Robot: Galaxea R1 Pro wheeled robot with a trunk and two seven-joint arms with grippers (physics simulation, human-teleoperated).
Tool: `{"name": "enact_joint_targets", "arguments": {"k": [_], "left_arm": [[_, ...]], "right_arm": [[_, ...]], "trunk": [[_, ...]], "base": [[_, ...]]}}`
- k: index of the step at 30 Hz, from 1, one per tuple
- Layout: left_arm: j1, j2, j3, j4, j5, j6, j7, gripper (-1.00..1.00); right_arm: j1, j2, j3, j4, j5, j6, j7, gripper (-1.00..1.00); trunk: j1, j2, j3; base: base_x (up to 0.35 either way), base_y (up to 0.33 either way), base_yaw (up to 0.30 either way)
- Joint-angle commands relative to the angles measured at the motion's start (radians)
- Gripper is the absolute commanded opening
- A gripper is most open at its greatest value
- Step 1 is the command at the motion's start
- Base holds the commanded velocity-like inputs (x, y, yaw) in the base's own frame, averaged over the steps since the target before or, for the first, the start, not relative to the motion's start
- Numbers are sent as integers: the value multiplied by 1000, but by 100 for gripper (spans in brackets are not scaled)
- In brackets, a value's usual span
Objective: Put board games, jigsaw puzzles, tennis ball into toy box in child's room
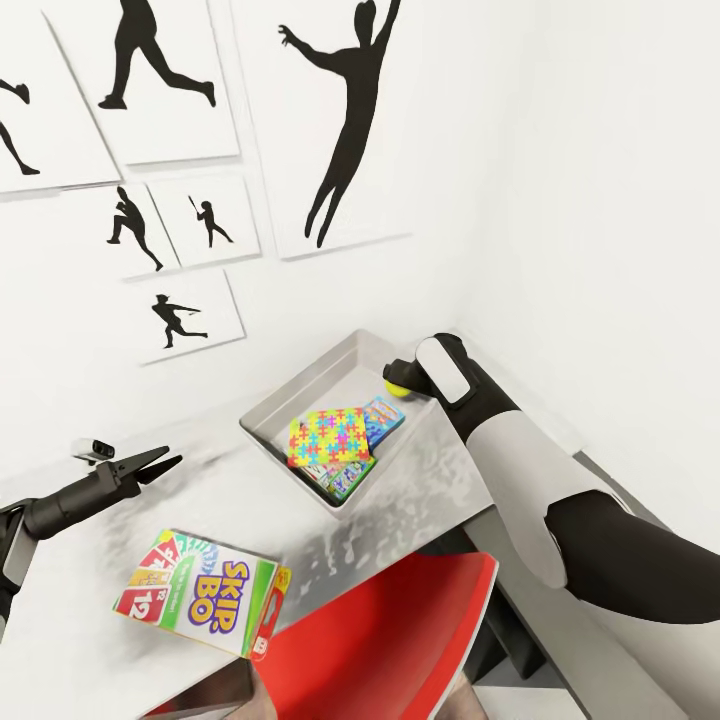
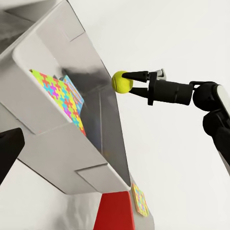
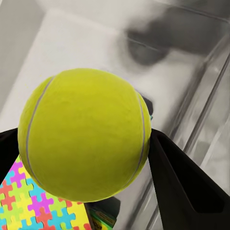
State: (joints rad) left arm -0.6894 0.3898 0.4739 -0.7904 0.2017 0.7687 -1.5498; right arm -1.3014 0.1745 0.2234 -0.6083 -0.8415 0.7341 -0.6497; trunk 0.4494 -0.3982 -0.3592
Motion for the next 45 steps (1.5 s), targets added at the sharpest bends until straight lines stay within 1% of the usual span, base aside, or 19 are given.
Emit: {"name": "enact_joint_targets", "arguments": {"k": [1,6,7,27,34,45], "left_arm": [[-1,0,0,0,-1,11,-4,100],[-1,1,0,0,-1,11,-4,100],[-1,1,0,0,-1,11,-4,100],[0,1,2,0,-1,11,-6,100],[-1,1,2,0,-1,11,-6,100],[0,1,2,0,-1,11,-6,100]], "right_arm": [[-1,0,2,-1,-11,-1,-11,-100],[-1,0,2,-1,-11,-1,-11,-100],[-1,0,2,0,-11,-1,-11,100],[-1,0,4,1,-10,-2,-11,100],[0,0,4,-1,-9,-4,-11,100],[-1,0,3,-3,-7,-4,-12,100]], "trunk": [[1,-2,-2],[1,-2,-2],[1,-2,-2],[1,-2,-1],[1,-2,7],[1,-2,24]], "base": [[0,0,0],[0,0,0],[0,0,0],[0,0,0],[-18,0,-41],[-141,0,-58]]}}
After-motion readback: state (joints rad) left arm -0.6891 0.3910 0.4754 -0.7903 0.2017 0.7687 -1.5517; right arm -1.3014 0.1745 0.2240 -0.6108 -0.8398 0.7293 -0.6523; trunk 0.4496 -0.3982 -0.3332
